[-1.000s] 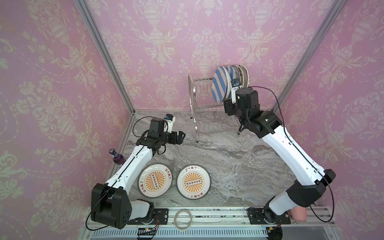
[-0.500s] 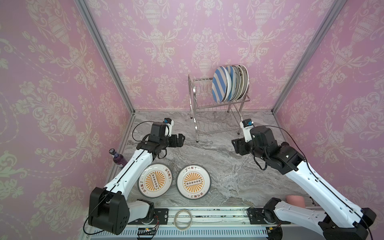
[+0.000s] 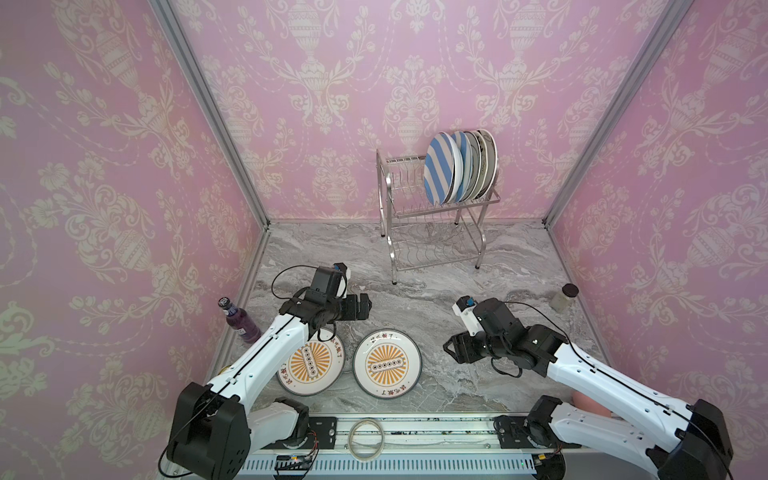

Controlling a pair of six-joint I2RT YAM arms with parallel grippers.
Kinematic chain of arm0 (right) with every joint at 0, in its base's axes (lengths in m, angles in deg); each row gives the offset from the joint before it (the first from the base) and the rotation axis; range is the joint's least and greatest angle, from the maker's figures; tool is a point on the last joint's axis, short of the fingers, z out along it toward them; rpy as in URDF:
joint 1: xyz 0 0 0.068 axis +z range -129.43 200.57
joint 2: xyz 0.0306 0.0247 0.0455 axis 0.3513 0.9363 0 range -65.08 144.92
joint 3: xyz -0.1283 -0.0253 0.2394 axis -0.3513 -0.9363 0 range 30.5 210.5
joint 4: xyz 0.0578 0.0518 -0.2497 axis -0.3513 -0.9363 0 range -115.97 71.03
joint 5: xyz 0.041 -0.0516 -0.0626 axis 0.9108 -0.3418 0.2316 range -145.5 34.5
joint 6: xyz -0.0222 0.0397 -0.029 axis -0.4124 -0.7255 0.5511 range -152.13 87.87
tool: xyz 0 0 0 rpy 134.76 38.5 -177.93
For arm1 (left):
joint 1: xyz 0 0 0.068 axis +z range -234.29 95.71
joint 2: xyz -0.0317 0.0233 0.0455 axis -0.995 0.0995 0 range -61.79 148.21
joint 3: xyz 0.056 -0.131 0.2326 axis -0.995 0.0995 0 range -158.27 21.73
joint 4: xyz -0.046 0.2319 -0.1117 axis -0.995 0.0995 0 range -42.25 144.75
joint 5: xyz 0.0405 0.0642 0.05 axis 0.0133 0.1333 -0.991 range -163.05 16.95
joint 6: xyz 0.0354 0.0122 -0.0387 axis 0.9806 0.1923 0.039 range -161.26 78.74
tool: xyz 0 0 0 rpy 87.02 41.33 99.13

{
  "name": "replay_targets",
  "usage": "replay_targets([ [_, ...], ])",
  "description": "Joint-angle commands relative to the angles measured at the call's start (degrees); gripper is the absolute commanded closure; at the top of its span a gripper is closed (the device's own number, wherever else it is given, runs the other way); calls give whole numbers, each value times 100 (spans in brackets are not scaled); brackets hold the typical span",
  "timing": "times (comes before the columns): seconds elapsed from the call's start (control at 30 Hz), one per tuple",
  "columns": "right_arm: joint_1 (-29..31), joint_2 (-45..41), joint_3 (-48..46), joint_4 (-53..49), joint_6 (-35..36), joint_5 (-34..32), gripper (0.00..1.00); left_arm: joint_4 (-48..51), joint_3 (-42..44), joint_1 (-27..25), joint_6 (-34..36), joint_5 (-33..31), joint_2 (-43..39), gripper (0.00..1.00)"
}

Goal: Load the plates into the dish rack
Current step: 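Grip the nearer sunburst plate's rim with the right gripper while left gripper pushes it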

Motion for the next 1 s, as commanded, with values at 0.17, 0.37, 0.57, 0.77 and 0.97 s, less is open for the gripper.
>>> replay_targets([
  [0.17, 292, 607, -953, 1786, -825, 747, 37, 243, 428, -57, -487, 4, -251, 1],
  [0.37, 444, 1073, -1246, 2758, -1195, 995, 41, 338, 496, -156, -555, -13, -211, 1],
  [0.57, 573, 1465, -1644, 3772, -1661, 1271, 47, 476, 495, -430, -685, -40, -8, 1],
  [0.77, 656, 1725, -1782, 4348, -1919, 1232, 50, 82, 938, -533, -940, 185, -24, 1],
  [0.97, 662, 1958, -2062, 5177, -2379, 1124, 50, -178, 1079, -713, -1039, 279, 97, 1],
])
